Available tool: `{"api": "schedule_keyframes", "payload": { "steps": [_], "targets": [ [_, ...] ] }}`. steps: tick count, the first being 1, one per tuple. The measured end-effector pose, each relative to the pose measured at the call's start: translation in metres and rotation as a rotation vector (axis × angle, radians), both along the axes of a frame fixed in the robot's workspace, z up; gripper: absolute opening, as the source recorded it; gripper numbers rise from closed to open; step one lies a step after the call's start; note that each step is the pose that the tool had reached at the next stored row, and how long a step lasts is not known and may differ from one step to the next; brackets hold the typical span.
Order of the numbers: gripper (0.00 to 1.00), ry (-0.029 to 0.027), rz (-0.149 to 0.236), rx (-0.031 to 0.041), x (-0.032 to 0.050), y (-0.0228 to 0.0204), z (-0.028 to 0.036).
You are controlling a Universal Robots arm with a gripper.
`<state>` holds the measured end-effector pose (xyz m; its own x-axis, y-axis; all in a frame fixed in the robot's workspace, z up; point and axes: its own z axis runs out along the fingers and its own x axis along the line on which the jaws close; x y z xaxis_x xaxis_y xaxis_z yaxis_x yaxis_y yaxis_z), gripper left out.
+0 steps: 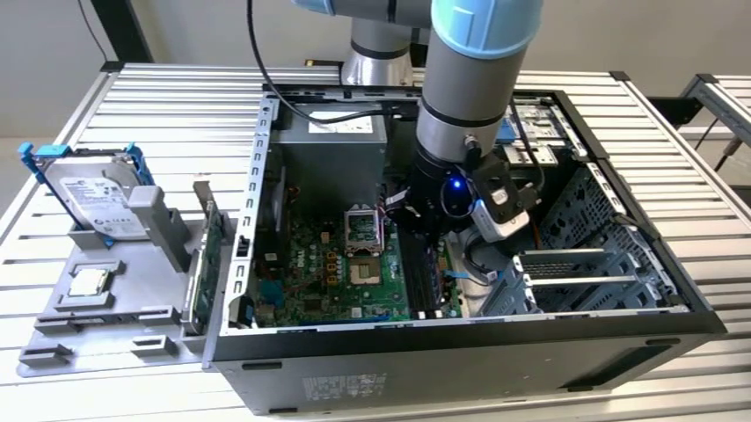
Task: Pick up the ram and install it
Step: 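Insert the ram into the slot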
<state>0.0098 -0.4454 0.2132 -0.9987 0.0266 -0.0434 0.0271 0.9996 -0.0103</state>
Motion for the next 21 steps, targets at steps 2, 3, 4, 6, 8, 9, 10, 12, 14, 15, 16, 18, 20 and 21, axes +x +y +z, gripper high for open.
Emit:
{"api": "schedule_keyframes", "payload": {
  "steps": [2,3,4,6,8,9,10,12,14,15,16,18,20,21],
  "targets": [
    [0.00,0.0000,0.000,-0.0004,0.0002,0.0013,-0.0009],
    [0.00,0.0000,0.000,-0.0005,0.0003,0.0015,-0.0011],
    [0.00,0.0002,0.000,-0.0010,0.0003,0.0014,-0.0012],
    [0.00,0.0002,0.001,-0.0011,0.0003,0.0015,-0.0016],
    [0.00,0.0002,0.001,-0.0011,0.0004,0.0015,-0.0017],
    [0.00,0.0002,0.001,-0.0009,0.0006,0.0015,-0.0019],
    [0.00,0.0004,0.001,-0.0010,0.0007,0.0015,-0.0019],
    [0.00,0.0015,0.009,-0.0019,0.0007,0.0016,-0.0020],
    [0.00,0.0017,0.021,-0.0021,0.0007,0.0015,-0.0021],
    [0.00,0.0017,0.022,-0.0016,0.0007,0.0013,-0.0022],
    [0.00,0.0017,0.022,-0.0012,0.0007,0.0010,-0.0023],
    [0.00,0.0018,0.022,-0.0017,0.0010,0.0009,-0.0019],
    [0.00,0.0017,0.022,-0.0014,0.0017,0.0009,-0.0012],
    [0.00,0.0016,0.022,-0.0013,0.0019,0.0008,-0.0007]
  ]
}}
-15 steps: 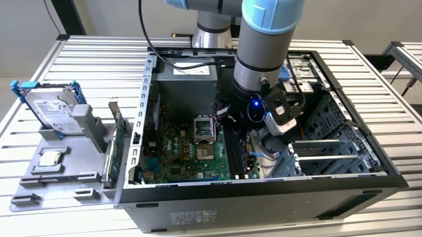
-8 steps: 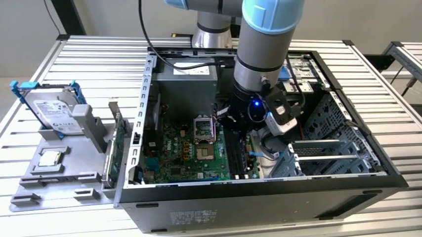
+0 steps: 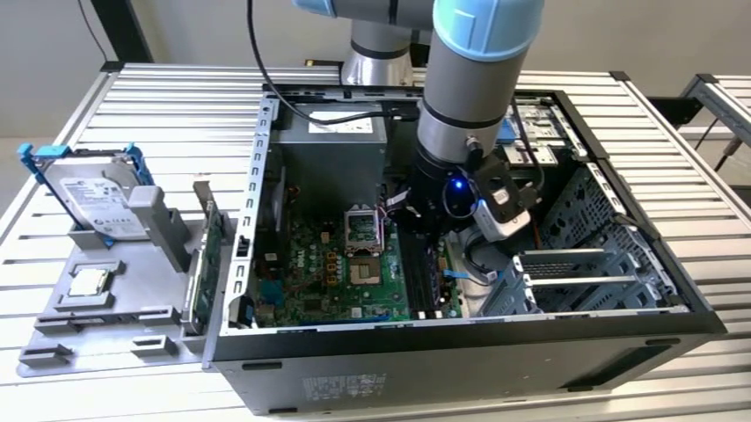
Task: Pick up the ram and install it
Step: 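Insert the ram into the slot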
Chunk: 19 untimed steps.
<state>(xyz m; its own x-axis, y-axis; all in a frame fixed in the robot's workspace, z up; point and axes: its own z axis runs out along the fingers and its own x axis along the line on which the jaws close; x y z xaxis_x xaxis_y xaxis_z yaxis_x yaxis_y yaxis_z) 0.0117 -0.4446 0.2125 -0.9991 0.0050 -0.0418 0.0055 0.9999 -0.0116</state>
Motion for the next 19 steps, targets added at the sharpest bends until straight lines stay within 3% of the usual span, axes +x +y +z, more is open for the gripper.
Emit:
{"api": "schedule_keyframes", "payload": {
  "steps": [3,8,19],
  "targets": [
    [0.00,0.0002,0.000,-0.0008,0.0000,-0.0003,0.0034],
    [0.00,0.0002,0.000,-0.0008,-0.0006,-0.0012,0.0036],
    [0.00,0.0001,0.002,-0.0005,-0.0030,-0.0014,-0.0034]
  ]
}}
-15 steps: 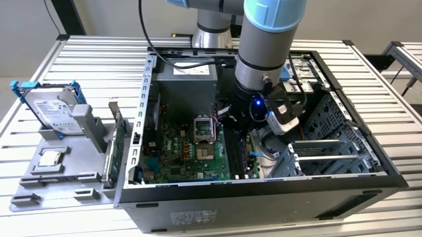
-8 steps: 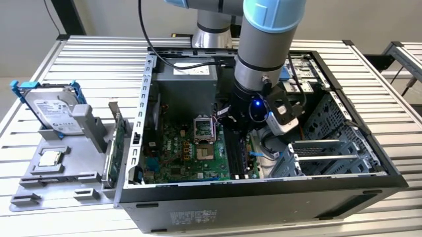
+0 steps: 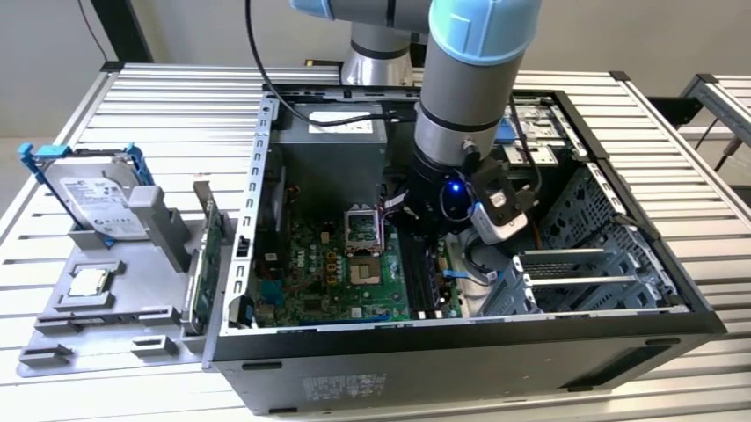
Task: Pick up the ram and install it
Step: 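Insert the ram into the slot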
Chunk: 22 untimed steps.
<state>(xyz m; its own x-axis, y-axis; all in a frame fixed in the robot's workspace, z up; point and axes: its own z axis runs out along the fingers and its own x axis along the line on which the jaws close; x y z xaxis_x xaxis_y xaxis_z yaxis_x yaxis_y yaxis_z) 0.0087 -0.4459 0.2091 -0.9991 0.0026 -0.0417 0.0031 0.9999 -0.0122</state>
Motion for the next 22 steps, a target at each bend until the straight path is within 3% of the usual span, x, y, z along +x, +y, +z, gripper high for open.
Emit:
{"api": "schedule_keyframes", "payload": {
  "steps": [3,8,9,13,22],
  "targets": [
    [0.00,0.0011,0.000,-0.0002,-0.0001,0.0001,-0.0044],
    [0.00,0.0022,0.001,-0.0013,-0.0001,-0.0002,-0.0043],
    [1.00,0.0025,0.000,-0.0007,-0.0002,-0.0001,-0.0044],
    [1.00,0.0032,0.001,-0.0008,-0.0001,0.0000,-0.0043],
    [1.00,0.0034,0.001,-0.0014,-0.0001,0.0000,0.0353]
  ]
}}
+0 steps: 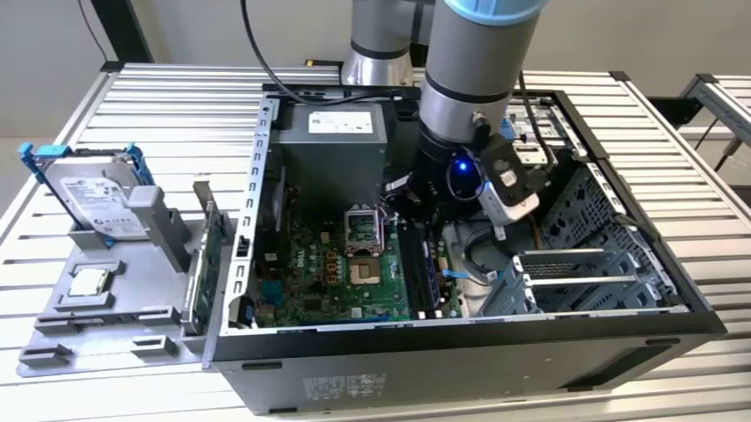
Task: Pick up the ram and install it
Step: 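Insert the ram into the slot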
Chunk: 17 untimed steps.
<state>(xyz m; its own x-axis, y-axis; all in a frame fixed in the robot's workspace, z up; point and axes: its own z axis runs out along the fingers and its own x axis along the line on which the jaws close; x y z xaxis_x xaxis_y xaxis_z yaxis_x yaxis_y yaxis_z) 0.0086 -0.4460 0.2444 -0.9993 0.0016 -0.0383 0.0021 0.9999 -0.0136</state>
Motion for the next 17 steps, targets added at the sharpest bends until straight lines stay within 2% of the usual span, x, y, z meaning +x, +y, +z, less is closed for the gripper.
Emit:
{"api": "schedule_keyframes", "payload": {
  "steps": [2,3,17],
  "targets": [
    [1.00,-0.0001,0.000,0.0002,0.0000,0.0000,0.0012],
    [0.00,0.0000,0.000,0.0001,0.0000,0.0000,0.0016],
    [0.00,0.0000,0.000,0.0000,0.0000,0.0000,0.0067]
  ]
}}
